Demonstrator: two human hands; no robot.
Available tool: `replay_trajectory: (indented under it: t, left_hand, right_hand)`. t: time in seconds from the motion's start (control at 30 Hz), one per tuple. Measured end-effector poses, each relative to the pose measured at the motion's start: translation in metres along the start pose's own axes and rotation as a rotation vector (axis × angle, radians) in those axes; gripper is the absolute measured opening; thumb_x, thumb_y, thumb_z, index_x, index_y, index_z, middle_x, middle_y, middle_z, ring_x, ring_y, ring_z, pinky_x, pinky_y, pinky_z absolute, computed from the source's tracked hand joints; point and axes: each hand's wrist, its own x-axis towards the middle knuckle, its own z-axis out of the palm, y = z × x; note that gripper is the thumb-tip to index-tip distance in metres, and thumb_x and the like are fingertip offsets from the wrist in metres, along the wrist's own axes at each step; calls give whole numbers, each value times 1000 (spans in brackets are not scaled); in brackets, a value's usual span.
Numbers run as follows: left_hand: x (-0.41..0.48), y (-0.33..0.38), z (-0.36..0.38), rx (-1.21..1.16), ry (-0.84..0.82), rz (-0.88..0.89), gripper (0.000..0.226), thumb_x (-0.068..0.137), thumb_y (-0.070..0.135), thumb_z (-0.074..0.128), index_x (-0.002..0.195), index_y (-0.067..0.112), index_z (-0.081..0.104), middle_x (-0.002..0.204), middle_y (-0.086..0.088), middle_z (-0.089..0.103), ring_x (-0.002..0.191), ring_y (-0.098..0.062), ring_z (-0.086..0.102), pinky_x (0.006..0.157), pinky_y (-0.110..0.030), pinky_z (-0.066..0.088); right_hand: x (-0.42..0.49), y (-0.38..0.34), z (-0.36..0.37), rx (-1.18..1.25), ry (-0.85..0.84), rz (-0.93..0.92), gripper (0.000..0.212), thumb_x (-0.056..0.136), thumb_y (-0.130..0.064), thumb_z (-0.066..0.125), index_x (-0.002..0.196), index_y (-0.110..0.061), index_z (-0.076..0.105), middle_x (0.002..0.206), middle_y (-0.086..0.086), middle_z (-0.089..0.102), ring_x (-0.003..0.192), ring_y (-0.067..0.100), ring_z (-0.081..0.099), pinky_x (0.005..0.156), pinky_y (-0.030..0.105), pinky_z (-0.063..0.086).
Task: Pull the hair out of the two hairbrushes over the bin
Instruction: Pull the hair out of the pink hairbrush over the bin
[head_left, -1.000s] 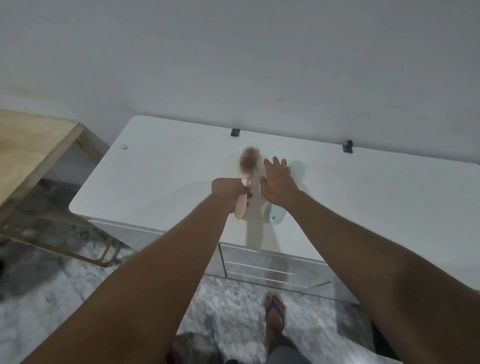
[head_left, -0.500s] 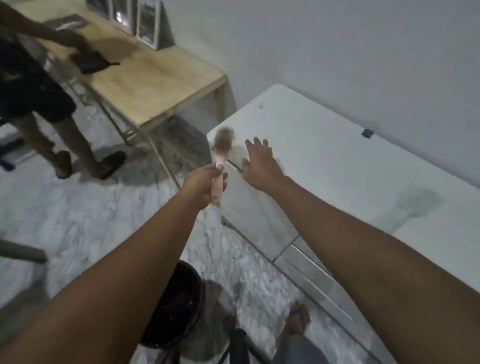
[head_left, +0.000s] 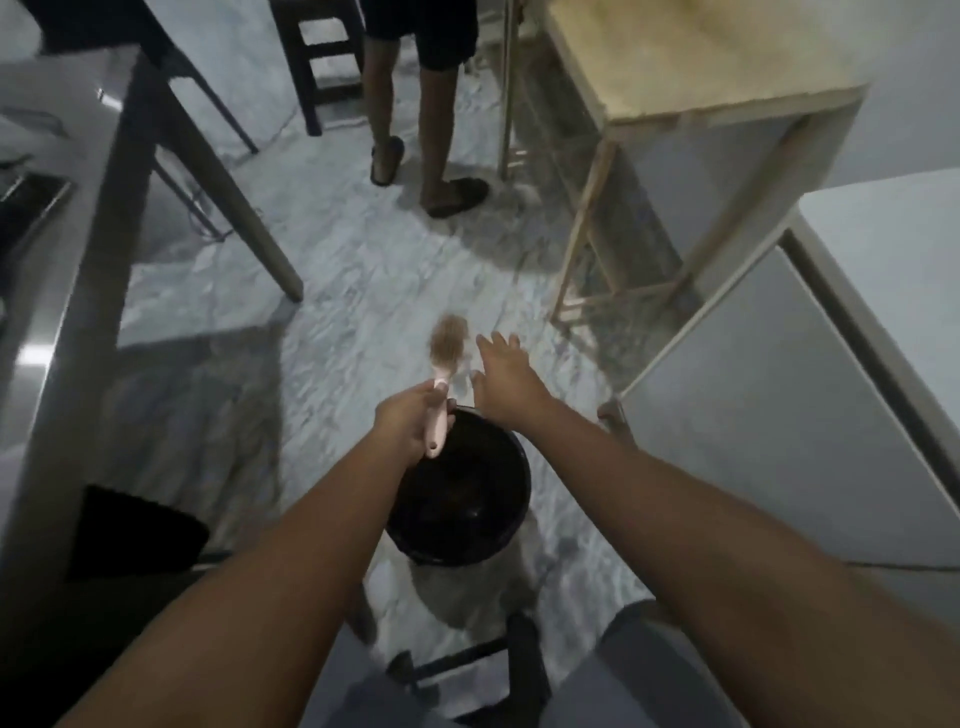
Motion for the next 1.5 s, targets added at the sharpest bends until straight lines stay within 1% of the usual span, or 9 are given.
replay_trajectory:
  t: [0.17,0.3,0.47,0.67,0.87,1.07,1.2,1.33,1.5]
  left_hand:
    - [64,-61,-56,-32,43,-25,25,94,7,63,119,5,65,89,-12,67,75,-18,64,62,-31,56]
    - [105,-114,-83,-37,28,-46,29,97,6,59,125,5,60,94,-11,66,81,-18,64,68,-32,54]
    - [139,-175,-114,-48,41,-71,34,97,6,59,131,5,57,95,-12,64,80,-18,62,67,-32,53]
    - [141,-215,-148,-25,46,-45,36,94,4,62,130,4,59,99,-12,67,83,-18,65,63,-33,54]
    - [149,-230,-147,41,73,6,22,94,0,62,114,8,65,85,-10,64,74,-16,61,73,-34,55]
    - [182,-239,-139,172,53,-43,19,95,4,61,109,17,62,102,-10,65,84,-19,63,61,-35,53]
    - [199,-242,-131,227,-40,-105,20,98,6,56,114,15,62,88,-5,64,78,-15,61,64,-35,54]
    - [218,-244,-131,284,-81,-82,24,101,8,51,121,8,64,81,-5,60,69,-14,58,56,-31,50]
    - [231,-239,-137,298,-67,-46,17,100,6,50,106,13,64,87,-4,62,73,-13,58,56,-31,51]
  right_hand:
    - [20,6,104,21,-109,-24,59,100,-22,44,153,-6,25,157,18,26,148,44,12,120,53,19]
    - [30,22,176,27,-141,-19,56,96,-23,46,148,-7,32,151,17,37,144,42,25,117,54,26]
    - [19,43,241,57,-197,34,61,101,-20,44,155,-5,18,162,16,20,151,37,11,123,50,16]
    - [-13,54,277,153,-122,79,66,98,-20,54,155,-6,23,152,17,40,142,32,38,115,38,33]
    - [-15,74,302,185,-91,109,64,97,-19,56,153,-6,28,147,19,46,137,33,43,113,35,35]
    - [-1,97,323,285,-84,159,60,94,-17,63,149,-7,40,143,16,53,134,28,49,113,29,33]
    - [11,108,333,354,-20,149,42,93,-15,65,133,-5,60,128,14,66,123,25,59,107,21,36]
    - [23,115,343,416,64,185,20,93,-14,65,108,-7,75,102,9,76,94,14,68,81,4,35]
    - [34,117,349,486,176,212,12,94,-13,60,95,-9,71,88,6,72,81,14,64,79,20,48]
